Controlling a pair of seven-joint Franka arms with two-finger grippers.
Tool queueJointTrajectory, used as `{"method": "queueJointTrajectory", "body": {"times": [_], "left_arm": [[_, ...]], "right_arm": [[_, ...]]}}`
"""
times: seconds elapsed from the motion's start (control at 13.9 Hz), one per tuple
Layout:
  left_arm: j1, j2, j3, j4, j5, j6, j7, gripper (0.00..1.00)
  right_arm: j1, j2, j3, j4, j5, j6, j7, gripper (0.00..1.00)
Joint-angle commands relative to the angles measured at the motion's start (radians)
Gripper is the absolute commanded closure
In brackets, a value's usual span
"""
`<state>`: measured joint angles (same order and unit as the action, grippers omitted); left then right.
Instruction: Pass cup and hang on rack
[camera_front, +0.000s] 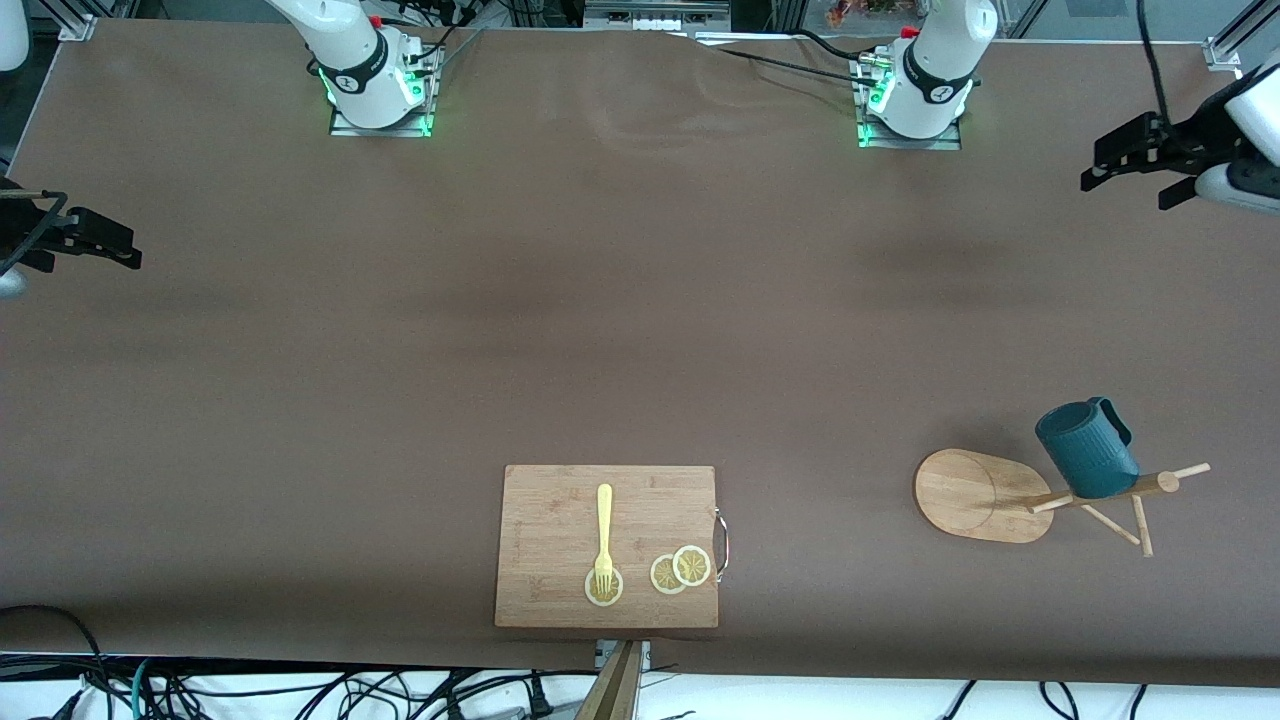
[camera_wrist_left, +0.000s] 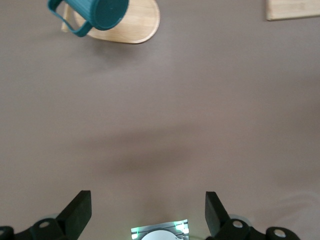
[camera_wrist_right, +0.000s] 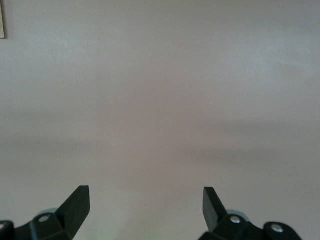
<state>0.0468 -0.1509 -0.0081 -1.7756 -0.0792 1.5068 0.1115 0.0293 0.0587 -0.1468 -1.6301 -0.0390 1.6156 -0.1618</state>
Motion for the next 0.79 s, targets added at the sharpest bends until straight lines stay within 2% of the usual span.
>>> {"method": "queueJointTrajectory", "body": {"times": [0.0,0.22,0.36,0.5,0.72], "left_arm": [[-0.035,0.063,-0.018,0.097,0.062,-0.031,-0.128,0.00],[-0.038,0.105,-0.021,0.154,0.062,-0.042,-0.180,0.00],[-0.036,0.100,-0.033,0.153,0.061,-0.042,-0.235,0.00],[-0.036,0.099,-0.035,0.154,0.052,-0.040,-0.259,0.00],[-0.036,0.102,-0.033,0.162,0.049,-0.033,-0.260,0.00]], "right_arm": [[-0.003,-0.033,0.004,0.010,0.007,-0.031,0.027,0.00],[-0.006,-0.031,-0.040,0.006,0.079,-0.036,0.031,0.00],[-0.005,-0.031,-0.039,0.007,0.077,-0.037,0.042,0.00],[-0.005,-0.031,-0.039,0.012,0.076,-0.071,0.134,0.00],[-0.005,-0.030,-0.034,0.013,0.068,-0.065,0.130,0.00]]}}
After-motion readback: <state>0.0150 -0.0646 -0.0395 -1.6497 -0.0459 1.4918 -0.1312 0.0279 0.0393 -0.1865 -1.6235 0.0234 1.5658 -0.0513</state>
